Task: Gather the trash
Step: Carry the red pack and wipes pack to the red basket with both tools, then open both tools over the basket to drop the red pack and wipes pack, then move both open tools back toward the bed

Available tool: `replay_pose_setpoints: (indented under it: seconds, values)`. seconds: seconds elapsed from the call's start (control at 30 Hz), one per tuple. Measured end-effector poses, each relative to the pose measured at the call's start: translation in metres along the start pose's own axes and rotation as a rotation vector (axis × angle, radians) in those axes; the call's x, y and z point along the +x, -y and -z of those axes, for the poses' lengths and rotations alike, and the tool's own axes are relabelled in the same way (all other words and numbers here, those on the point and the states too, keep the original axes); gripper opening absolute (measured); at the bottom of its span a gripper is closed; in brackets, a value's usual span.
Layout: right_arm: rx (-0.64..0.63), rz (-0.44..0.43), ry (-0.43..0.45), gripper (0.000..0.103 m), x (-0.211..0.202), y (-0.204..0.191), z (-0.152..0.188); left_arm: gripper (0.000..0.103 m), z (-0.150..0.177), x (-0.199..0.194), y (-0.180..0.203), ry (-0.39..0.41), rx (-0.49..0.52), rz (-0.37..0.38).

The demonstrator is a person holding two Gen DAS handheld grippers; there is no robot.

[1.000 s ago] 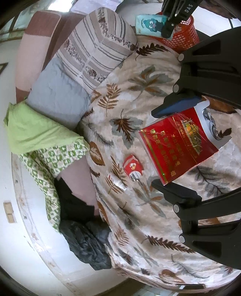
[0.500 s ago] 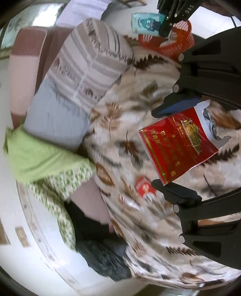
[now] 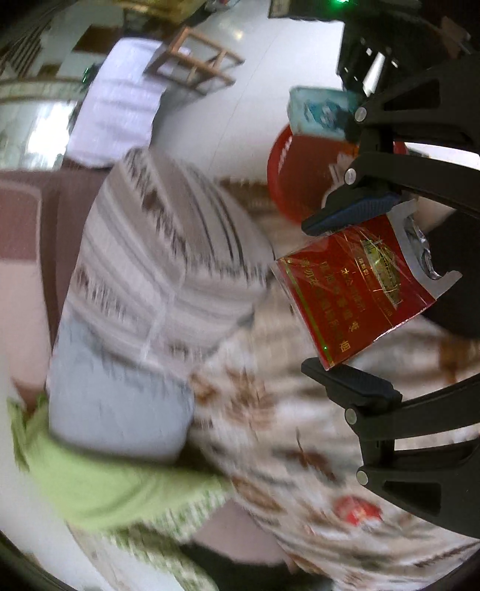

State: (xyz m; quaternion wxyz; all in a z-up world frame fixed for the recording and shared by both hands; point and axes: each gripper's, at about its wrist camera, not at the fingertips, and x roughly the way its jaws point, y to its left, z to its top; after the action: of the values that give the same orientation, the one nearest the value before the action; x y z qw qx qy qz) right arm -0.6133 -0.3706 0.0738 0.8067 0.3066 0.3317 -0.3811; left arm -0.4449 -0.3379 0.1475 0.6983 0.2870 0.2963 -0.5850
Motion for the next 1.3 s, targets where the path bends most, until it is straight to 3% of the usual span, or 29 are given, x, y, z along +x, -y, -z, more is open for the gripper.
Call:
replay_pose_setpoints:
  seconds: [0.2, 0.27, 0.3, 0.37, 0.4, 0.43, 0.63, 0.9, 1.1, 1.3]
  values:
    - [0.024, 0.038, -0.005, 0.018, 0.009, 0.026, -0.002, 0.069, -0.024, 0.052, 0.037, -0.059, -0.014, 0.219]
    - [0.021, 0.042, -0.005, 0.02, 0.014, 0.032, -0.004, 0.071, -0.025, 0.068, 0.04, -0.08, -0.044, 0.258]
    - [0.026, 0.045, -0.003, 0.023, 0.017, 0.036, -0.005, 0.071, -0.025, 0.074, 0.041, -0.093, -0.055, 0.275]
    - [0.042, 0.039, -0.008, 0.048, 0.022, 0.041, -0.008, 0.074, -0.024, 0.08, 0.039, -0.11, -0.073, 0.286]
    - [0.052, 0.032, -0.004, 0.054, 0.022, 0.043, -0.009, 0.075, -0.022, 0.081, 0.036, -0.111, -0.081, 0.282]
    - [0.059, 0.031, 0.003, 0.059, 0.022, 0.043, -0.009, 0.078, -0.021, 0.081, 0.033, -0.107, -0.087, 0.272]
    - [0.068, 0.034, 0.003, 0.059, 0.024, 0.039, -0.01, 0.079, -0.013, 0.068, 0.01, -0.1, -0.122, 0.191]
    - [0.048, 0.061, -0.005, 0.06, 0.021, 0.02, -0.016, 0.079, 0.004, 0.028, -0.025, -0.05, -0.106, -0.01]
    - [-0.011, 0.066, 0.008, 0.067, 0.013, -0.011, -0.02, 0.082, 0.028, -0.01, -0.065, -0.012, -0.135, -0.143]
    - [-0.085, 0.004, 0.009, 0.075, 0.015, -0.054, -0.018, 0.083, 0.06, -0.034, -0.113, -0.009, -0.218, -0.247]
